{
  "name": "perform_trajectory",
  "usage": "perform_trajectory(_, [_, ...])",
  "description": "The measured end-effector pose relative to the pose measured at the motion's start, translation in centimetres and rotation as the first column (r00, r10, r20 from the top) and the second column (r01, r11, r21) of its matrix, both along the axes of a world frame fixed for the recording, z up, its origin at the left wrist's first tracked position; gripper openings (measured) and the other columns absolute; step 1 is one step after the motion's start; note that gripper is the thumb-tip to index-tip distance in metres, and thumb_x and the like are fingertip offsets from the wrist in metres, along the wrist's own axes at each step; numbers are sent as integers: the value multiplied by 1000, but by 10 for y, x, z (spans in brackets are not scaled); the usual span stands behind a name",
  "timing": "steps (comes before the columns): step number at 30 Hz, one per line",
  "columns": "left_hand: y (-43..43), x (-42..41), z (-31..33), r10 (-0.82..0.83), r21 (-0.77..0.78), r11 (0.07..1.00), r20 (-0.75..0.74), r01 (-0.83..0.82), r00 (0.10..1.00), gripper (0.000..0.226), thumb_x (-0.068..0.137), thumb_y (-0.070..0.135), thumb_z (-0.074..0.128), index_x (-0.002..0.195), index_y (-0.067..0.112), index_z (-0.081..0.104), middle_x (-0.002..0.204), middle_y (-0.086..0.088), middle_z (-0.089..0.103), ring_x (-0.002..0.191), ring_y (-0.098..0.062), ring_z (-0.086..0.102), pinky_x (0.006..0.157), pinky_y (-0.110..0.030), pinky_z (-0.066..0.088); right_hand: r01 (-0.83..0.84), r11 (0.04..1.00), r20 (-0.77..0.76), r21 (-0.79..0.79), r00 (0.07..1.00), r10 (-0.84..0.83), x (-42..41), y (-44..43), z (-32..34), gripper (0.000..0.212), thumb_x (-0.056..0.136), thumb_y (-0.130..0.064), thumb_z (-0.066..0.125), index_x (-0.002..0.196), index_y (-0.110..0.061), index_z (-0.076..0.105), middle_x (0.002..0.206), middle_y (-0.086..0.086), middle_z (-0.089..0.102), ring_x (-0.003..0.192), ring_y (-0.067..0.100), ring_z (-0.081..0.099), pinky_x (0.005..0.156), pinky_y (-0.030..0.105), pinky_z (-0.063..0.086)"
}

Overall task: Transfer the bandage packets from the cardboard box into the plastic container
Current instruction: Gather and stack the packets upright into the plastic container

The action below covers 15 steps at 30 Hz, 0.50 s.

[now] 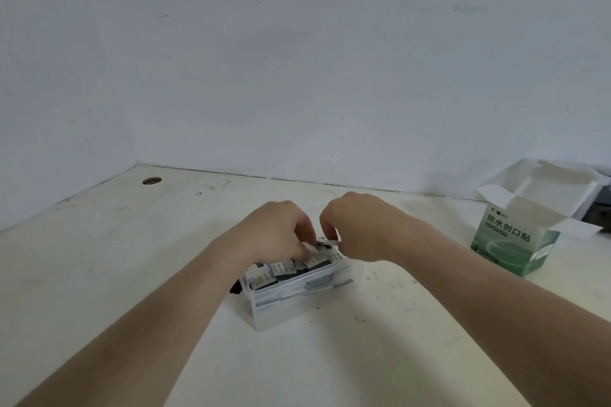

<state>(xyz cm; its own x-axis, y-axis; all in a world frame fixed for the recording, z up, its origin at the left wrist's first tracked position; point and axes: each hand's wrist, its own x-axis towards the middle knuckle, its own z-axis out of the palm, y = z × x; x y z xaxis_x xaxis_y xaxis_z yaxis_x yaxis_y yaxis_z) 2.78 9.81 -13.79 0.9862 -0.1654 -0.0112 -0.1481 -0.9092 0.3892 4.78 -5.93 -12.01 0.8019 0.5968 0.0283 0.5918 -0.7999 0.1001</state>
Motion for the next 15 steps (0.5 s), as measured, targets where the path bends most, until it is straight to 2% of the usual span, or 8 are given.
perform_trajectory(3, [1,-1,-5,-53,77,996,25,51,998,18,81,24,71,97,30,75,74,20,56,70,0,50,59,-14,38,-23,998,-86,-66,996,18,4,7,4,26,80,-1,56,94,-21,66,96,3,64,94,26,63,71,33,52])
perform_trajectory(6, [3,1,-7,-71,82,994,45,67,996,18,81,23,70,97,32,75,87,16,65,79,-4,53,64,-17,39,-33,992,-162,-120,987,13,9,11,8,29,80,-2,58,98,-21,69,99,2,66,97,24,63,73,33,54])
perform_trajectory(9, [5,1,-8,-85,84,993,47,81,995,21,82,20,68,98,33,74,82,20,59,81,-4,51,64,-16,38,-42,982,-217,-183,976,1,15,12,12,35,79,-4,62,108,-23,70,101,2,68,99,22,63,67,28,51])
perform_trajectory(11, [5,2,-9,-108,94,990,58,102,992,24,83,18,64,98,33,74,89,18,63,83,-3,51,67,-16,38,-48,978,-256,-204,967,-5,19,11,14,38,79,-8,66,113,-25,68,103,3,68,98,21,64,62,24,48])
perform_trajectory(13, [5,3,-10,-111,93,990,59,105,992,26,84,16,62,98,35,74,92,16,63,84,-4,51,72,-18,39,-46,979,-296,-197,955,-15,21,9,16,38,80,-14,69,116,-27,67,103,6,70,92,17,65,56,21,42])
perform_trajectory(15, [6,4,-12,-109,79,991,59,105,992,26,84,17,62,98,35,74,96,15,63,86,-4,51,74,-19,40,-36,994,-337,-105,942,-2,22,6,19,30,83,-20,68,113,-29,68,93,9,72,77,8,61,56,18,37])
